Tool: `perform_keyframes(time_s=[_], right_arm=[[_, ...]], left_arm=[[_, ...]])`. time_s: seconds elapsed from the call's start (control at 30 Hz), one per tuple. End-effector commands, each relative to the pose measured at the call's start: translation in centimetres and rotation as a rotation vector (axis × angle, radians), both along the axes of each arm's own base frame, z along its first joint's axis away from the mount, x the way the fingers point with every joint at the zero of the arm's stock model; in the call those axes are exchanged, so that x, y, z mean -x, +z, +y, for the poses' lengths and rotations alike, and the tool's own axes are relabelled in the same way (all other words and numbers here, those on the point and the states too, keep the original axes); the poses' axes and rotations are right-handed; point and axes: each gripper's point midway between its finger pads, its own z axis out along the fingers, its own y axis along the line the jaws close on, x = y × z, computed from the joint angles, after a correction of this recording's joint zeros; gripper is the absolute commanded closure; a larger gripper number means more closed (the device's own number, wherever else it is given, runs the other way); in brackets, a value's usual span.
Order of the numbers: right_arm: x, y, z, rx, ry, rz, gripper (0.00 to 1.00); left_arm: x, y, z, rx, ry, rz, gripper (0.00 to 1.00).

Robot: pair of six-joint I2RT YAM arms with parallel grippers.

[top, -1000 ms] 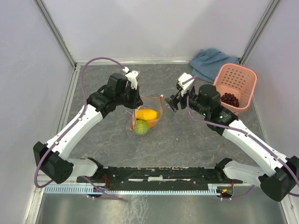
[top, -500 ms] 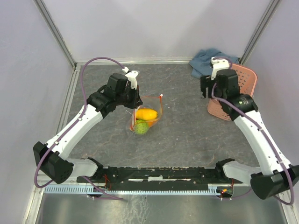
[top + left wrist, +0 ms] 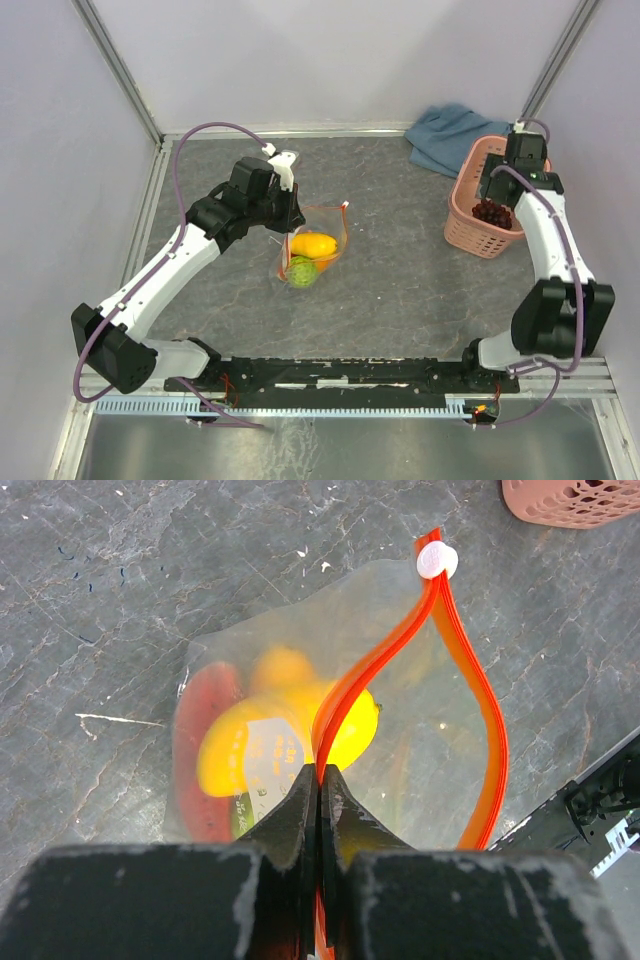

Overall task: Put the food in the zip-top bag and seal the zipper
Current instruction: Pick up the fake fruit from the bin.

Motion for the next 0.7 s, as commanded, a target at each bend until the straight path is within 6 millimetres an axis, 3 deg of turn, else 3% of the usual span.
perform_keyframes(time_s=[0.0,0.2,0.33,0.67], right_arm=[[-4.3,-0.1,-1.2,-0.131,-0.030,-0.075,0.25],[-6.4,-3.4,-2.7,-0.200,-0.046,-0.009,0.22],[-7.0,-5.7,-3.4,-0.191,-0.060,0.042,0.17],[-7.5,-9.3,-5.0,-0.147,-0.106,0.122,0.10]], left_arm=[[-0.8,1.9,0.2,0.010,0.001,-0.086,0.97],[-1.0,1.5,0.2,0.000,0.003,-0.082,0.97],[-1.0,1.2,0.1,-0.003,0.000,-0.073,0.97],[-1.2,0.4,-0.1,-0.014,-0.005,-0.051,0.97]])
